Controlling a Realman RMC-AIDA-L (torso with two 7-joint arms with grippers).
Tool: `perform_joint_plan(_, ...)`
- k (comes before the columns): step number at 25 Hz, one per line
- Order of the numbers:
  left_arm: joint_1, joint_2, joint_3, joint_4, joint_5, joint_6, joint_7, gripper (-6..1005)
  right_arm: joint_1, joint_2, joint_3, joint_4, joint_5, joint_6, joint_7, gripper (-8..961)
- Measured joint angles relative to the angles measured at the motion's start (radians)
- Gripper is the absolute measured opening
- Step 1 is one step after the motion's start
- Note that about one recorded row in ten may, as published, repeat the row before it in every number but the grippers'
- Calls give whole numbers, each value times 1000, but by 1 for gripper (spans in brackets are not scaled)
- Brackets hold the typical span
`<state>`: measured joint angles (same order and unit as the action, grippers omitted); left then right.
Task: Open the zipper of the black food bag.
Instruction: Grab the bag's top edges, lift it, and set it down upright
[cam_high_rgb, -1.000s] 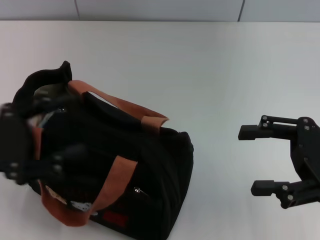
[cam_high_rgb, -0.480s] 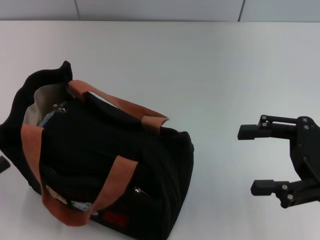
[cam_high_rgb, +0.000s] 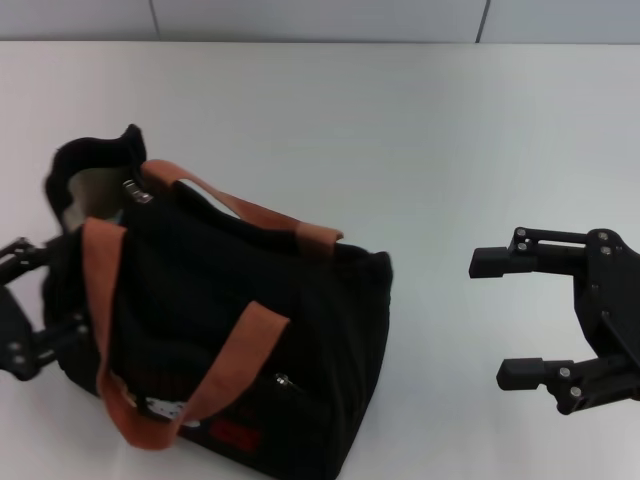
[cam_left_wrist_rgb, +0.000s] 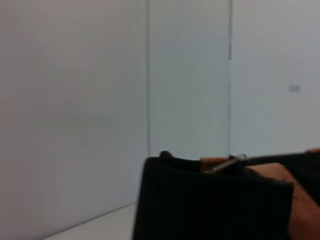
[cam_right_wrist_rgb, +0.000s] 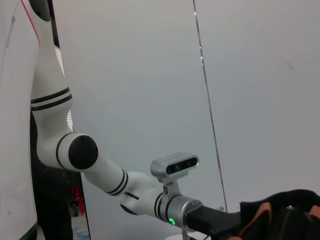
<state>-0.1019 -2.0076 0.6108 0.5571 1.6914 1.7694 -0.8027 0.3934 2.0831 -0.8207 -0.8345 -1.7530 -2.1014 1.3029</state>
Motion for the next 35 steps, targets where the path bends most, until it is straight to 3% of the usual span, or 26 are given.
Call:
perform_joint_plan(5, -30, -21, -25, -20, 33, 13, 89, 681, -7, 0, 9, 0, 0, -1, 2, 834)
perform_joint_plan(6, -36, -52, -87, -33, 28, 26, 154, 653, -8, 0, 11, 0, 0, -3, 2, 834)
perform_joint_plan(8, -39, -60, -95, -33, 28, 31, 177, 598, -10, 0, 11, 0, 1, -9, 2, 834)
perform_joint_plan(18, -79, -65, -100, -91, 12, 42, 247, 293, -13, 0, 11, 0, 7, -12, 3, 834)
perform_joint_plan(24, -104, -67, -98, -91, -59, 60, 297, 177, -31, -1, 14, -2, 48, -12, 4, 834)
perform_joint_plan(30, -169, -66, -99, -26, -94, 88, 407, 157, -41, -1, 83, -2, 88, -5, 23, 834)
perform_joint_plan(35, -237, -66, -89, 46, -124, 173, 541, 158, -6, -3, 177, -12, 120, 54, 234, 834)
